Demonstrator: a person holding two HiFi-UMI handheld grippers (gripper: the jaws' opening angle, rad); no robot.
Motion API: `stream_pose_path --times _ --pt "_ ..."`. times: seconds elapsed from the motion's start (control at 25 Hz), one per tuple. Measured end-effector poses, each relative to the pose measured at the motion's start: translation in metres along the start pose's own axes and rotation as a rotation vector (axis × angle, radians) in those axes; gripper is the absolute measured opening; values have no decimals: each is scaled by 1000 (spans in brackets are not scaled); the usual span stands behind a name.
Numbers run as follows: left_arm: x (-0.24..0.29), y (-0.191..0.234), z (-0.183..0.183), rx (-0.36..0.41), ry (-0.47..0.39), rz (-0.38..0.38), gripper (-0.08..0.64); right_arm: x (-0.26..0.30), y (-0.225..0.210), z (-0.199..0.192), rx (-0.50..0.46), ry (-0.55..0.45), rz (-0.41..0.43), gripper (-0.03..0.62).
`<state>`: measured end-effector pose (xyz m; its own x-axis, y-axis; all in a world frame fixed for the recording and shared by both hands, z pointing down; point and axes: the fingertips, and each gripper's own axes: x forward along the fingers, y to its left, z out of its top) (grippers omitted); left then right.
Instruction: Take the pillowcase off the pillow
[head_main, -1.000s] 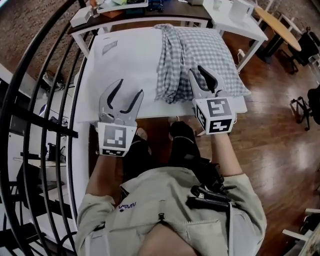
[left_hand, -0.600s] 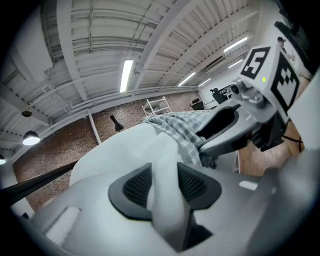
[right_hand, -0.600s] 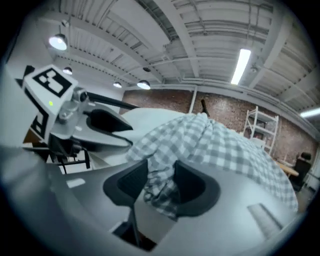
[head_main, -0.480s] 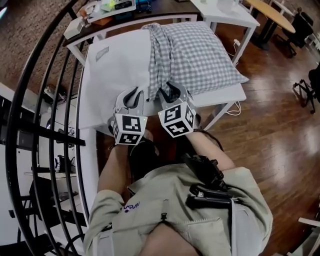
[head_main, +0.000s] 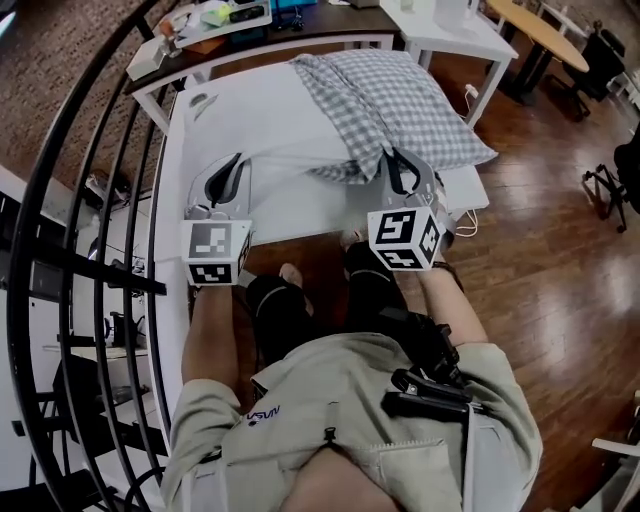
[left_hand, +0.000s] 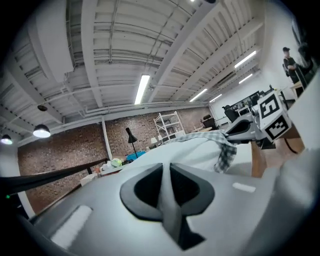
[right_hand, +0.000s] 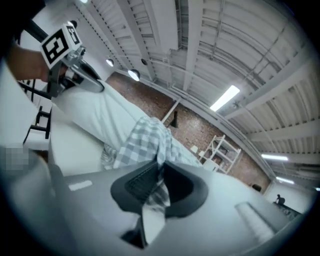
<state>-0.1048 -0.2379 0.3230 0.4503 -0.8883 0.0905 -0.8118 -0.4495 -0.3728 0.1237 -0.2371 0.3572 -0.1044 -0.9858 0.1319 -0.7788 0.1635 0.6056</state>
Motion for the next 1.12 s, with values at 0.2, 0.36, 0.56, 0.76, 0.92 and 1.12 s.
stream_pose_path --times 0.2,0.36,0.56,0.76,0.92,1.12 --pt "-12 -12 -42 -136 52 -48 32 15 -19 -76 86 163 -5 40" --pt "-14 -31 -75 -196 93 -66 31 17 -2 -96 116 206 27 37" --pt "-20 -41 -53 -191 63 -68 108 14 2 -97 133 190 75 38" --pt "-30 -57 9 -78 -27 -80 160 4 2 -92 198 151 114 41" --pt "-37 -53 55 -55 -128 -81 193 -18 -2 -60 288 47 209 84" --pt "-9 -12 90 -17 -154 -19 193 -34 -41 15 348 -174 263 101"
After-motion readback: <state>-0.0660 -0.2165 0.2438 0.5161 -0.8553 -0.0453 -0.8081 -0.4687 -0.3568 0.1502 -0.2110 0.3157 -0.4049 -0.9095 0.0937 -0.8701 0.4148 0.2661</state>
